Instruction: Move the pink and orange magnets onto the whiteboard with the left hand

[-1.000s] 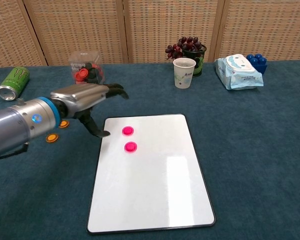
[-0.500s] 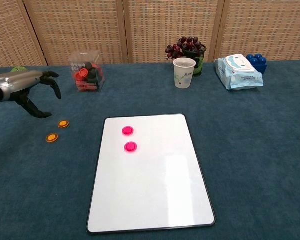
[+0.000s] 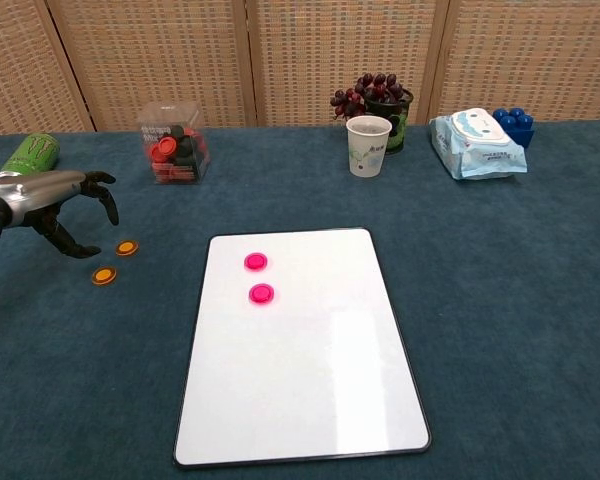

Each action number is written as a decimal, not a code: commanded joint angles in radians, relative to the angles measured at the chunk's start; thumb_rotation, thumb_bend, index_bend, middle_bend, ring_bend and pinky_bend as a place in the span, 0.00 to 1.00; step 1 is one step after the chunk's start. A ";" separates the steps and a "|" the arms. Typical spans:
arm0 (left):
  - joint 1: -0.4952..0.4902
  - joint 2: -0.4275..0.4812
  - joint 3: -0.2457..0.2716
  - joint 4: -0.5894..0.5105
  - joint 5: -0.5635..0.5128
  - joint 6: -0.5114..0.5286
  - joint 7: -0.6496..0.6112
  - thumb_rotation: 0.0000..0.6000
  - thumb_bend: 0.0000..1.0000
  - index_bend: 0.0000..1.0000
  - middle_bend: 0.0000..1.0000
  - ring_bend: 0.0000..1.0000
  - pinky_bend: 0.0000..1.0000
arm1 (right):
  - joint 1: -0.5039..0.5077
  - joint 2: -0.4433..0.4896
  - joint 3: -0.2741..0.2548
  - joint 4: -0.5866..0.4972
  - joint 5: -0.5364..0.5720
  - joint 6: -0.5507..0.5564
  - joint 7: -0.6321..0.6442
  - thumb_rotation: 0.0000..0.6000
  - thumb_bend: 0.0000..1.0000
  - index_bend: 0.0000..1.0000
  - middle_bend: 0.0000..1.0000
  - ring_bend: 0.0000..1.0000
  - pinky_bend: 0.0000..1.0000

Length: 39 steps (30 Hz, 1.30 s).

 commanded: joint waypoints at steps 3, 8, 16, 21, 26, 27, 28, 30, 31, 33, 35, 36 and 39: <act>-0.003 -0.012 0.001 0.005 0.021 0.004 -0.005 1.00 0.32 0.37 0.00 0.00 0.00 | 0.000 0.001 0.000 -0.001 0.001 -0.001 0.002 1.00 0.23 0.00 0.00 0.00 0.00; -0.010 -0.031 -0.004 0.017 0.014 -0.001 0.012 1.00 0.32 0.37 0.00 0.00 0.00 | 0.000 0.001 0.000 -0.001 0.001 -0.002 0.003 1.00 0.23 0.00 0.00 0.00 0.00; -0.020 -0.056 -0.009 0.040 0.001 -0.020 0.029 1.00 0.32 0.39 0.00 0.00 0.00 | 0.001 0.002 0.000 -0.002 0.003 -0.003 0.004 1.00 0.23 0.00 0.00 0.00 0.00; -0.022 -0.065 -0.010 0.047 -0.002 -0.023 0.038 1.00 0.32 0.47 0.00 0.00 0.00 | 0.000 0.003 0.001 -0.003 0.005 -0.005 0.009 1.00 0.23 0.00 0.00 0.00 0.00; -0.023 -0.068 -0.014 0.048 -0.011 -0.019 0.055 1.00 0.33 0.52 0.00 0.00 0.00 | 0.000 0.003 0.001 -0.004 0.005 -0.005 0.012 1.00 0.23 0.00 0.00 0.00 0.00; -0.023 -0.067 -0.015 0.045 -0.013 -0.018 0.059 1.00 0.33 0.52 0.00 0.00 0.00 | 0.000 0.003 0.001 -0.004 0.005 -0.005 0.013 1.00 0.23 0.00 0.00 0.00 0.00; -0.023 -0.066 -0.017 0.041 -0.015 -0.017 0.061 1.00 0.33 0.52 0.00 0.00 0.00 | 0.000 0.003 0.001 -0.004 0.005 -0.005 0.013 1.00 0.23 0.00 0.00 0.00 0.00; -0.022 -0.058 -0.020 0.027 -0.015 -0.011 0.066 1.00 0.33 0.52 0.00 0.00 0.00 | 0.000 0.003 0.001 -0.004 0.005 -0.004 0.013 1.00 0.23 0.00 0.00 0.00 0.00; -0.022 -0.051 -0.023 0.012 -0.015 -0.005 0.068 1.00 0.33 0.52 0.00 0.00 0.00 | 0.000 0.003 0.001 -0.003 0.005 -0.004 0.013 1.00 0.23 0.00 0.00 0.00 0.00; -0.021 -0.039 -0.028 -0.012 -0.013 0.006 0.071 1.00 0.33 0.52 0.00 0.00 0.00 | 0.000 0.003 0.001 -0.004 0.006 -0.005 0.014 1.00 0.23 0.00 0.00 0.00 0.00; -0.022 -0.022 -0.035 -0.047 -0.006 0.022 0.079 1.00 0.33 0.52 0.00 0.00 0.00 | 0.000 0.003 0.002 -0.005 0.006 -0.005 0.015 1.00 0.23 0.00 0.00 0.00 0.00; -0.022 -0.009 -0.038 -0.076 -0.003 0.033 0.087 1.00 0.33 0.52 0.00 0.00 0.00 | 0.000 0.003 0.002 -0.005 0.006 -0.006 0.015 1.00 0.23 0.00 0.00 0.00 0.00; -0.029 0.023 -0.047 -0.182 0.018 0.072 0.119 1.00 0.33 0.52 0.00 0.00 0.00 | -0.001 0.003 0.002 -0.006 0.007 -0.005 0.017 1.00 0.23 0.00 0.00 0.00 0.00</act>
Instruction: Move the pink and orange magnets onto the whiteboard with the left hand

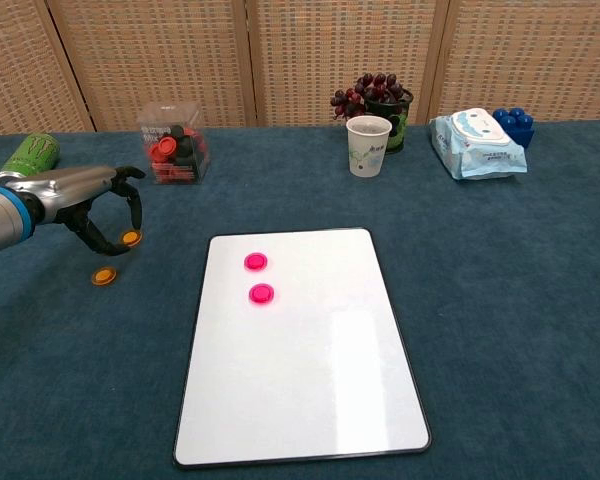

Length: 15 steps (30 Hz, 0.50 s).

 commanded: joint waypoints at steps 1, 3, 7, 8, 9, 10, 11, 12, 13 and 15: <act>-0.008 0.047 -0.013 -0.131 0.021 0.050 0.049 1.00 0.33 0.52 0.00 0.00 0.00 | 0.000 0.000 0.000 0.000 0.000 0.000 0.000 1.00 0.23 0.00 0.00 0.00 0.00; -0.012 0.053 -0.012 -0.172 0.023 0.058 0.069 1.00 0.33 0.52 0.00 0.00 0.00 | 0.000 0.001 0.000 0.000 0.000 0.000 0.001 1.00 0.23 0.00 0.00 0.00 0.00; -0.024 0.050 0.007 -0.268 0.037 0.064 0.112 1.00 0.33 0.52 0.00 0.00 0.00 | 0.000 0.002 0.000 0.001 -0.001 -0.002 0.003 1.00 0.23 0.00 0.00 0.00 0.00; -0.026 0.046 0.014 -0.286 0.042 0.065 0.121 1.00 0.33 0.52 0.00 0.00 0.00 | 0.000 0.002 0.000 0.001 -0.001 -0.002 0.003 1.00 0.23 0.00 0.00 0.00 0.00; -0.030 0.037 0.034 -0.313 0.058 0.060 0.137 1.00 0.33 0.52 0.00 0.00 0.00 | 0.000 0.002 0.000 0.001 -0.002 -0.002 0.004 1.00 0.23 0.00 0.00 0.00 0.00; -0.029 0.032 0.047 -0.327 0.064 0.063 0.147 1.00 0.32 0.52 0.00 0.00 0.00 | 0.000 0.002 -0.001 0.002 -0.002 -0.001 0.005 1.00 0.23 0.00 0.00 0.00 0.00; -0.028 0.028 0.056 -0.337 0.068 0.065 0.155 1.00 0.32 0.52 0.00 0.00 0.00 | 0.000 0.002 -0.001 0.002 -0.002 -0.002 0.006 1.00 0.23 0.00 0.00 0.00 0.00; -0.026 0.025 0.066 -0.346 0.070 0.067 0.164 1.00 0.32 0.52 0.00 0.00 0.00 | 0.001 0.002 -0.001 0.003 -0.002 -0.002 0.006 1.00 0.23 0.00 0.00 0.00 0.00; -0.025 0.023 0.073 -0.352 0.071 0.068 0.169 1.00 0.32 0.52 0.00 0.00 0.00 | 0.000 0.002 -0.001 0.003 -0.003 -0.002 0.006 1.00 0.23 0.00 0.00 0.00 0.00; -0.023 0.019 0.085 -0.361 0.076 0.070 0.177 1.00 0.32 0.52 0.00 0.00 0.00 | 0.001 0.002 -0.001 0.003 -0.003 -0.003 0.006 1.00 0.23 0.00 0.00 0.00 0.00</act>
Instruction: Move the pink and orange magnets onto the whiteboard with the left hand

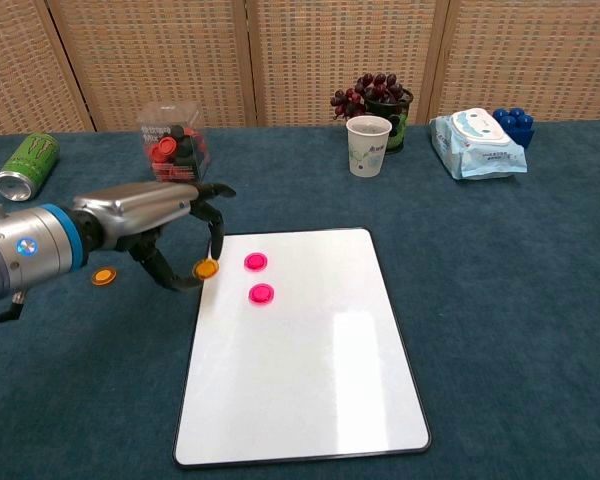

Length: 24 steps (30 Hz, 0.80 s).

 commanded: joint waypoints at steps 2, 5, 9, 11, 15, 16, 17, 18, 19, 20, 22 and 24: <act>0.003 -0.011 0.028 -0.023 0.021 0.005 0.011 1.00 0.32 0.52 0.00 0.00 0.00 | 0.001 0.000 0.000 0.000 0.000 -0.001 -0.001 1.00 0.23 0.00 0.00 0.00 0.00; 0.005 -0.017 0.040 -0.027 0.045 0.008 0.002 1.00 0.32 0.52 0.00 0.00 0.00 | 0.001 0.000 0.000 0.000 0.000 -0.001 -0.001 1.00 0.23 0.00 0.00 0.00 0.00; 0.006 -0.023 0.050 -0.027 0.059 0.015 0.008 1.00 0.32 0.52 0.00 0.00 0.00 | 0.000 0.000 0.000 0.000 0.000 0.000 -0.002 1.00 0.23 0.00 0.00 0.00 0.00; 0.008 -0.025 0.055 -0.029 0.059 0.020 0.017 1.00 0.32 0.52 0.00 0.00 0.00 | 0.001 0.000 0.000 0.000 0.001 -0.001 -0.002 1.00 0.23 0.00 0.00 0.00 0.00; 0.013 -0.028 0.063 -0.026 0.051 0.027 0.037 1.00 0.31 0.52 0.00 0.00 0.00 | 0.001 0.000 0.000 0.000 0.001 -0.002 -0.002 1.00 0.23 0.00 0.00 0.00 0.00; 0.014 -0.030 0.064 -0.024 0.047 0.027 0.042 1.00 0.30 0.52 0.00 0.00 0.00 | 0.001 0.001 -0.001 0.000 0.000 -0.002 -0.002 1.00 0.23 0.00 0.00 0.00 0.00; 0.014 -0.031 0.065 -0.023 0.043 0.025 0.044 1.00 0.30 0.52 0.00 0.00 0.00 | 0.001 0.001 -0.001 0.000 0.000 -0.002 -0.002 1.00 0.23 0.00 0.00 0.00 0.00; 0.013 -0.033 0.065 -0.021 0.041 0.023 0.045 1.00 0.30 0.52 0.00 0.00 0.00 | 0.001 0.001 -0.001 0.000 0.000 -0.002 -0.002 1.00 0.23 0.00 0.00 0.00 0.00; 0.013 -0.035 0.065 -0.017 0.040 0.021 0.045 1.00 0.30 0.52 0.00 0.00 0.00 | 0.000 0.001 -0.001 -0.001 0.000 -0.002 -0.001 1.00 0.23 0.00 0.00 0.00 0.00; 0.012 -0.038 0.065 -0.014 0.039 0.020 0.045 1.00 0.30 0.52 0.00 0.00 0.00 | 0.000 0.001 -0.001 -0.001 0.000 -0.002 -0.001 1.00 0.23 0.00 0.00 0.00 0.00; 0.011 -0.044 0.064 -0.005 0.038 0.020 0.046 1.00 0.29 0.52 0.00 0.00 0.00 | 0.000 0.001 -0.001 -0.001 0.000 -0.002 -0.001 1.00 0.23 0.00 0.00 0.00 0.00; 0.010 -0.050 0.063 0.004 0.034 0.020 0.051 1.00 0.27 0.50 0.00 0.00 0.00 | 0.000 0.001 -0.001 -0.001 0.001 -0.003 0.000 1.00 0.23 0.00 0.00 0.00 0.00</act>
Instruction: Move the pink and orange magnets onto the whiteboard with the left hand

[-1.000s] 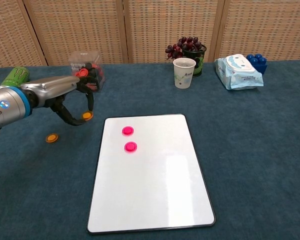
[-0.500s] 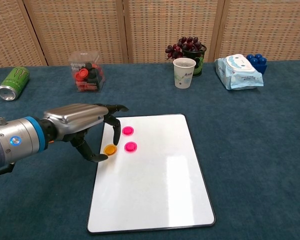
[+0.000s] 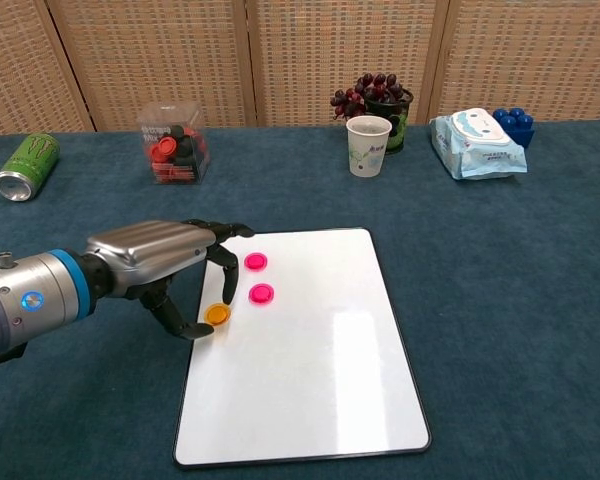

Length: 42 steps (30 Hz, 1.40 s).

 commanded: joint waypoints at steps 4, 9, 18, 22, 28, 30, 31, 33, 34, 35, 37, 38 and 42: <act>-0.001 -0.009 -0.004 0.006 -0.017 -0.004 0.006 1.00 0.23 0.23 0.00 0.00 0.00 | 0.000 0.001 0.000 -0.001 0.002 -0.003 0.002 1.00 0.23 0.00 0.00 0.00 0.00; -0.002 0.003 -0.008 -0.010 -0.018 -0.012 -0.009 1.00 0.21 0.14 0.00 0.00 0.00 | 0.001 0.001 0.000 -0.001 0.002 -0.003 0.003 1.00 0.23 0.00 0.00 0.00 0.00; 0.037 0.083 -0.008 -0.035 -0.001 0.046 -0.043 1.00 0.23 0.22 0.00 0.00 0.00 | 0.000 0.001 0.000 -0.001 0.002 -0.003 0.007 1.00 0.23 0.00 0.00 0.00 0.00; 0.073 0.136 -0.007 -0.020 -0.022 0.071 -0.078 1.00 0.25 0.26 0.00 0.00 0.00 | 0.001 0.002 0.000 -0.001 0.001 -0.004 0.005 1.00 0.23 0.00 0.00 0.00 0.00; 0.125 0.184 -0.003 0.056 -0.033 0.076 -0.182 1.00 0.30 0.33 0.00 0.00 0.00 | 0.001 0.000 0.001 -0.008 0.007 -0.003 -0.005 1.00 0.23 0.00 0.00 0.00 0.00; 0.136 0.185 0.005 0.090 -0.028 0.055 -0.225 1.00 0.32 0.36 0.00 0.00 0.00 | 0.001 0.001 0.001 -0.009 0.009 -0.004 -0.007 1.00 0.23 0.00 0.00 0.00 0.00; 0.138 0.183 0.007 0.101 -0.025 0.050 -0.235 1.00 0.33 0.36 0.00 0.00 0.00 | 0.001 0.001 0.001 -0.010 0.009 -0.004 -0.009 1.00 0.23 0.00 0.00 0.00 0.00; 0.146 0.175 0.012 0.135 -0.013 0.040 -0.265 1.00 0.34 0.36 0.00 0.00 0.00 | 0.001 0.001 0.001 -0.010 0.009 -0.004 -0.010 1.00 0.23 0.00 0.00 0.00 0.00; 0.148 0.170 0.013 0.153 -0.007 0.036 -0.278 1.00 0.34 0.36 0.00 0.00 0.00 | 0.001 0.001 0.000 -0.010 0.009 -0.004 -0.010 1.00 0.23 0.00 0.00 0.00 0.00; 0.150 0.165 0.013 0.165 -0.003 0.034 -0.286 1.00 0.34 0.36 0.00 0.00 0.00 | 0.001 0.002 0.000 -0.010 0.009 -0.005 -0.009 1.00 0.23 0.00 0.00 0.00 0.00; 0.152 0.155 0.011 0.191 0.006 0.032 -0.297 1.00 0.34 0.36 0.00 0.00 0.00 | 0.001 0.002 0.000 -0.011 0.010 -0.006 -0.008 1.00 0.23 0.00 0.00 0.00 0.00; 0.153 0.152 0.010 0.200 0.009 0.030 -0.300 1.00 0.34 0.36 0.00 0.00 0.00 | 0.001 0.002 0.000 -0.011 0.010 -0.007 -0.008 1.00 0.23 0.00 0.00 0.00 0.00; 0.154 0.139 0.007 0.226 0.018 0.020 -0.314 1.00 0.33 0.36 0.00 0.00 0.00 | 0.001 0.003 0.001 -0.012 0.011 -0.008 -0.005 1.00 0.23 0.00 0.00 0.00 0.00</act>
